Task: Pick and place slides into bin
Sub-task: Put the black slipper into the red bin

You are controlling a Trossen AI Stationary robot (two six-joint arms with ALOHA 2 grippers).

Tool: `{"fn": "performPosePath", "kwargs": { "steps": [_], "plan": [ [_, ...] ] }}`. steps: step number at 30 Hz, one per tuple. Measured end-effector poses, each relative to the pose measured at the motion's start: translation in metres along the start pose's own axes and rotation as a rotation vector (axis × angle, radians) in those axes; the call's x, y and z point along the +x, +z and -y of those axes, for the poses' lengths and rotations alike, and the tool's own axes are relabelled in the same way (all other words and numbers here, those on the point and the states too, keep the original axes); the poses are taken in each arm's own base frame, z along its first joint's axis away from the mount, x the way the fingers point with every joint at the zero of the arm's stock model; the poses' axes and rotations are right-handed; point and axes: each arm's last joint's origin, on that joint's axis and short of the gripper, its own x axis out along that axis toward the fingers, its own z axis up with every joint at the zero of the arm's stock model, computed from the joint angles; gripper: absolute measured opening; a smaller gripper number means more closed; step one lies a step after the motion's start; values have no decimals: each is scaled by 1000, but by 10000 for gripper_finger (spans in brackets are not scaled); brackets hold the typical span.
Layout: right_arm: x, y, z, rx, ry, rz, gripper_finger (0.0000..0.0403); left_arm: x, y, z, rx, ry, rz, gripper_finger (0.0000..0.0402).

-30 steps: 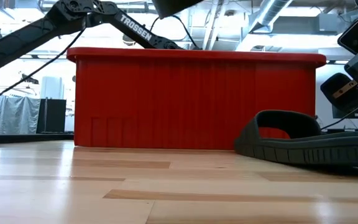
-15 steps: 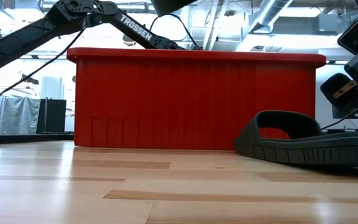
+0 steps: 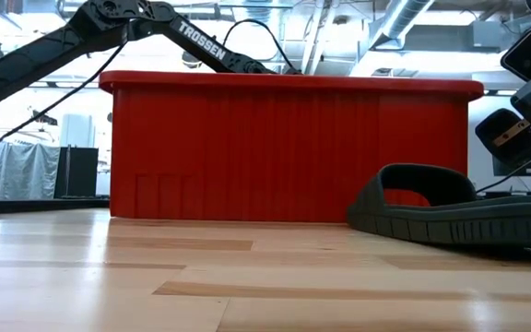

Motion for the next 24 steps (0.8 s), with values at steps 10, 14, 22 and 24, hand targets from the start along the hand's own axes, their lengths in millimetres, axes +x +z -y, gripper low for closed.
{"fn": "performPosePath", "kwargs": {
  "steps": [10, 14, 22, 24],
  "plan": [
    [0, 0, 0, 0, 0, 0, 0, -10, 10, -2, 42, -41, 24, 181],
    [0, 0, 0, 0, 0, 0, 0, -17, 16, -6, 26, -73, 34, 181],
    [0, 0, 0, 0, 0, 0, 0, -42, 31, -19, 51, -115, 3, 181],
    [0, 0, 0, 0, 0, 0, 0, -54, 35, -25, 53, -161, -7, 181]
  ]
}}
